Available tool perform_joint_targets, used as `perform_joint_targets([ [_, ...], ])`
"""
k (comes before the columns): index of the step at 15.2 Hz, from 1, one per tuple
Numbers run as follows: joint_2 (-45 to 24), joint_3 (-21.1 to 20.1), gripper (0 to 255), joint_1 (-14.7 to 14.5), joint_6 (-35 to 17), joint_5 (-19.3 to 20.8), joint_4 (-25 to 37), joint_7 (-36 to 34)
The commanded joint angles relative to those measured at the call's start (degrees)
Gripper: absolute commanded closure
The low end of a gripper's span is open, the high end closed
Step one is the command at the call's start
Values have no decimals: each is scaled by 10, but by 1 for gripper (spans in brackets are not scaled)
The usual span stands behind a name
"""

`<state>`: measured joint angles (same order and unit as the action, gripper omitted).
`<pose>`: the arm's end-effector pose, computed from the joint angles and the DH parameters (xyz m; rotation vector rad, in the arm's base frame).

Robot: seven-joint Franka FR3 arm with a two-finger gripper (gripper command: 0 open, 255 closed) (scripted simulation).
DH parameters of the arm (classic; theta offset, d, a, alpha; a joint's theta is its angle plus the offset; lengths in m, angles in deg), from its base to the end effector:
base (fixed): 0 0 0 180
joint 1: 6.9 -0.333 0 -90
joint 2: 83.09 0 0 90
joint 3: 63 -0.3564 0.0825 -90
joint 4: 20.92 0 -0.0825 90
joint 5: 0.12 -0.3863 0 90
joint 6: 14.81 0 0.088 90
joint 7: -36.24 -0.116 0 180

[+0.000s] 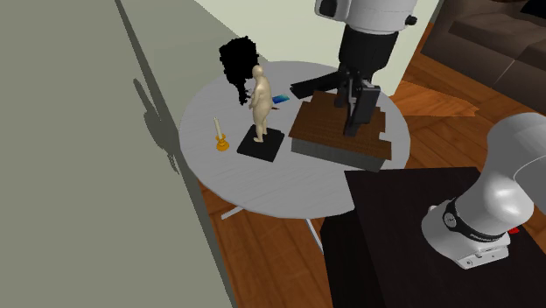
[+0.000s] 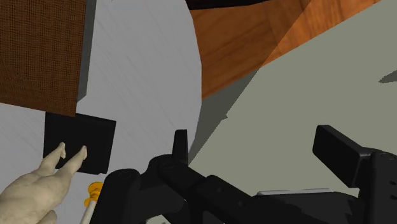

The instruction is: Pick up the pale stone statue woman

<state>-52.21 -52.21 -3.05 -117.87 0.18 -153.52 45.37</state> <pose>0.3604 -0.1077 0.5656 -3.0529 0.1063 -0.0503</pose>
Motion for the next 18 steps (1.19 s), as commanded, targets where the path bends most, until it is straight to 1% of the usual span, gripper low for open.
perform_joint_targets([
  [1, -31, 16, 0, 5, -8, 5, 24, 17],
  [5, -102, 50, 0, 13, -24, 6, 80, 56],
  [9, -177, 82, 0, 21, -32, -3, 145, 97],
  [14, -277, 118, 0, 36, -32, -31, 242, 150],
  [18, -364, 139, 0, 57, -20, -64, 334, 193],
])
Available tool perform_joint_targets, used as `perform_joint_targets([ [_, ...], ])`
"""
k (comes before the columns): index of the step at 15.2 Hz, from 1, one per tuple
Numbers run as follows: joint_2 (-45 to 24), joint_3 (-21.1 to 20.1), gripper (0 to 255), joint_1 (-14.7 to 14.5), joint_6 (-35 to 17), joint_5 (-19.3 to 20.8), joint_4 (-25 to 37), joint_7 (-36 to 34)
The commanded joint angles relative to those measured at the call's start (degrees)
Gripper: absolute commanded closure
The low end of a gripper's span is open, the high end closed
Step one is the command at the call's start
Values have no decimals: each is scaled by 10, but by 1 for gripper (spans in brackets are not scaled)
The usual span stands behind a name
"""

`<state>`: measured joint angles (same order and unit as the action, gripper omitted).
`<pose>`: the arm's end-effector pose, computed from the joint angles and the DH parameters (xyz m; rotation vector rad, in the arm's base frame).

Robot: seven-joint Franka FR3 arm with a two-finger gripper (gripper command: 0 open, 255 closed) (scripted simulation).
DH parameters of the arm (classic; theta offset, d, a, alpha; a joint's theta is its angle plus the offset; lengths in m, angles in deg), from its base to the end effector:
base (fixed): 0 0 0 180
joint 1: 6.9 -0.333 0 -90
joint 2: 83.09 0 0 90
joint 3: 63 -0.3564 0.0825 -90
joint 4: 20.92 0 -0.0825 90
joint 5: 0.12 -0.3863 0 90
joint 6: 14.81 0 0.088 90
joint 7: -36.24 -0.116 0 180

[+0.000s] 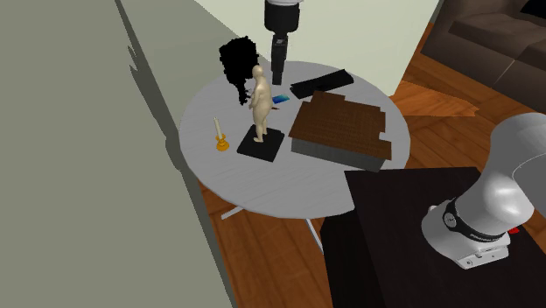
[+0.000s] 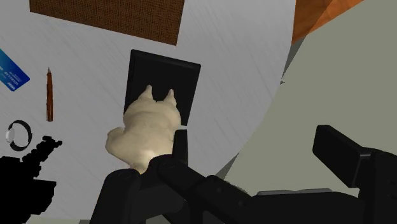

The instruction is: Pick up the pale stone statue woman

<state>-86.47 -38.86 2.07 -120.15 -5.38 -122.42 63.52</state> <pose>0.4982 -0.3084 0.5523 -3.0858 0.1926 -0.0682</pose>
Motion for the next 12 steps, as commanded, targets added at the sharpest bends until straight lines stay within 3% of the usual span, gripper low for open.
perform_joint_targets([
  [1, -44, 9, 0, 13, 8, -18, 48, 21],
  [7, -191, 20, 0, 75, 57, -77, 232, 70],
  [12, -195, 17, 0, 75, 28, -80, 207, 74],
])
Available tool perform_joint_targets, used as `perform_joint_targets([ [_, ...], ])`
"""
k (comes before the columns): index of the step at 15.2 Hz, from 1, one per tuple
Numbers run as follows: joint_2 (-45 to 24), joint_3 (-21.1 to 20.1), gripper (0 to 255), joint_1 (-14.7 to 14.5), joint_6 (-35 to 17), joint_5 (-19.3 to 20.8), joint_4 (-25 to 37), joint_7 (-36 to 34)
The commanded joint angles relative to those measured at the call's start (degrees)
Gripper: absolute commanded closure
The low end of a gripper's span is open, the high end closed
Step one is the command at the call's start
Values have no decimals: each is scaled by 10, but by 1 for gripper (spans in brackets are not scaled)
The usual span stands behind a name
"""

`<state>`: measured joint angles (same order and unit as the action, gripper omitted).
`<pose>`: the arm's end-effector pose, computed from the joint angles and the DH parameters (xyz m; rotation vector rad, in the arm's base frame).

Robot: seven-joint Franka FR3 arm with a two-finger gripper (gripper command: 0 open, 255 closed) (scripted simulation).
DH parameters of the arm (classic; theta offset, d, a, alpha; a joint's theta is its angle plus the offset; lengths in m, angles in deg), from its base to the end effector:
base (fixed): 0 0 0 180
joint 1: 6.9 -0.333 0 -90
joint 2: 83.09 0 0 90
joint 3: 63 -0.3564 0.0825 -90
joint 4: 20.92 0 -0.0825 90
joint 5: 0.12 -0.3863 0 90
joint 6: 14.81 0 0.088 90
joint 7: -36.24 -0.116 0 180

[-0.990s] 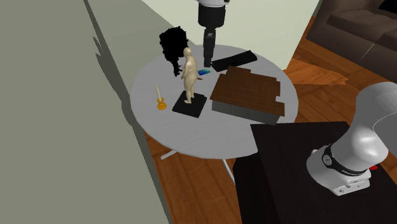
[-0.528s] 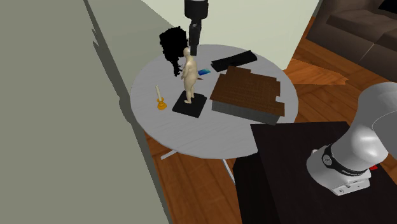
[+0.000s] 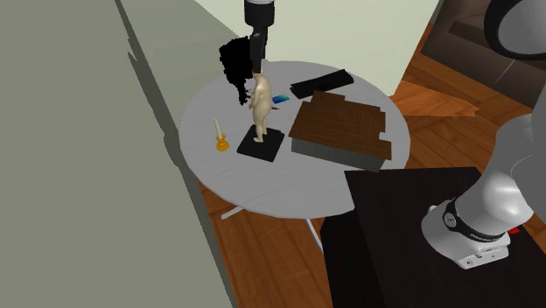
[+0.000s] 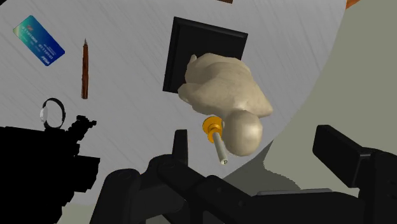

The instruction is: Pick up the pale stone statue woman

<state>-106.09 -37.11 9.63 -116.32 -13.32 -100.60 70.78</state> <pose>0.5599 -0.4062 0.5279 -3.1008 0.2304 -0.0763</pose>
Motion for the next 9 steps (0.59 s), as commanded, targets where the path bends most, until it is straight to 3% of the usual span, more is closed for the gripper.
perform_joint_targets([
  [1, 1, 0, 0, -2, -18, 0, -18, 2],
  [5, 0, -1, 0, -3, -37, -2, -37, 5],
  [6, -2, -1, 255, -3, -36, -2, -35, 4],
  [9, -1, -1, 255, -3, -36, -2, -36, 4],
])
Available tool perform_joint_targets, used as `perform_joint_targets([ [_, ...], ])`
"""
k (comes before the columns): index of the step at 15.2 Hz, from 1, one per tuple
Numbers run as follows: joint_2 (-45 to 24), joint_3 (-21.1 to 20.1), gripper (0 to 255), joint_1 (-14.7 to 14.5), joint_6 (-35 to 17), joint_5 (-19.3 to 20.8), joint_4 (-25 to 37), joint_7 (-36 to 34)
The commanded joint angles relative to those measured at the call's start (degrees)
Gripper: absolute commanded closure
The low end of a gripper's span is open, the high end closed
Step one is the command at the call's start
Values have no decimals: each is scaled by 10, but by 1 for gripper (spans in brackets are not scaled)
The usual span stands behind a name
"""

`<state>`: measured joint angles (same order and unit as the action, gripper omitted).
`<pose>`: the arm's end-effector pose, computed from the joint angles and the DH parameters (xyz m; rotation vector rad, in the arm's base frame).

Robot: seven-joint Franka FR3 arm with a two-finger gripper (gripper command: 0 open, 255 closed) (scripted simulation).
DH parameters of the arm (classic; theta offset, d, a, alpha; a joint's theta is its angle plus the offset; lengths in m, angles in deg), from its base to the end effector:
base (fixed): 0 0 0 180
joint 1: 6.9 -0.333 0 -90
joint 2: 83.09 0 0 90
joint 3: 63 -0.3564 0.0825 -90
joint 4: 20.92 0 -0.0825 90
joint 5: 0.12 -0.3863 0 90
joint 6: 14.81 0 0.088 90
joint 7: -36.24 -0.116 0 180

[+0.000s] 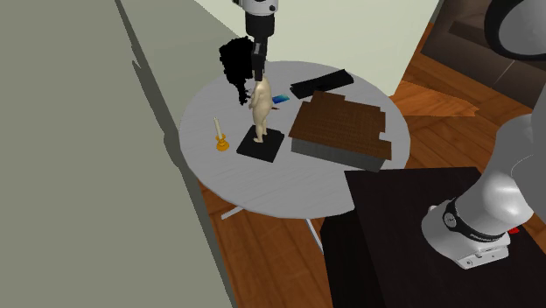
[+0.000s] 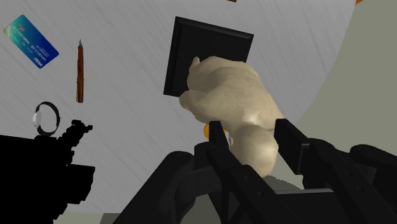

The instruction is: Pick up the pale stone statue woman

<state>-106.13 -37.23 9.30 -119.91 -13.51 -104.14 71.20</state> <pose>0.5596 -0.4063 0.5034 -3.1011 0.2299 -0.0782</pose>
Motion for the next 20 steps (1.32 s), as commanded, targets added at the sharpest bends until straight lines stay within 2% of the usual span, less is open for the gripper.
perform_joint_targets([
  [1, 0, 0, 255, 0, 0, 0, 0, 0],
  [6, 0, 0, 255, 0, -1, 0, -1, 0],
  [20, -8, 3, 255, 15, 111, 0, 119, -9],
])
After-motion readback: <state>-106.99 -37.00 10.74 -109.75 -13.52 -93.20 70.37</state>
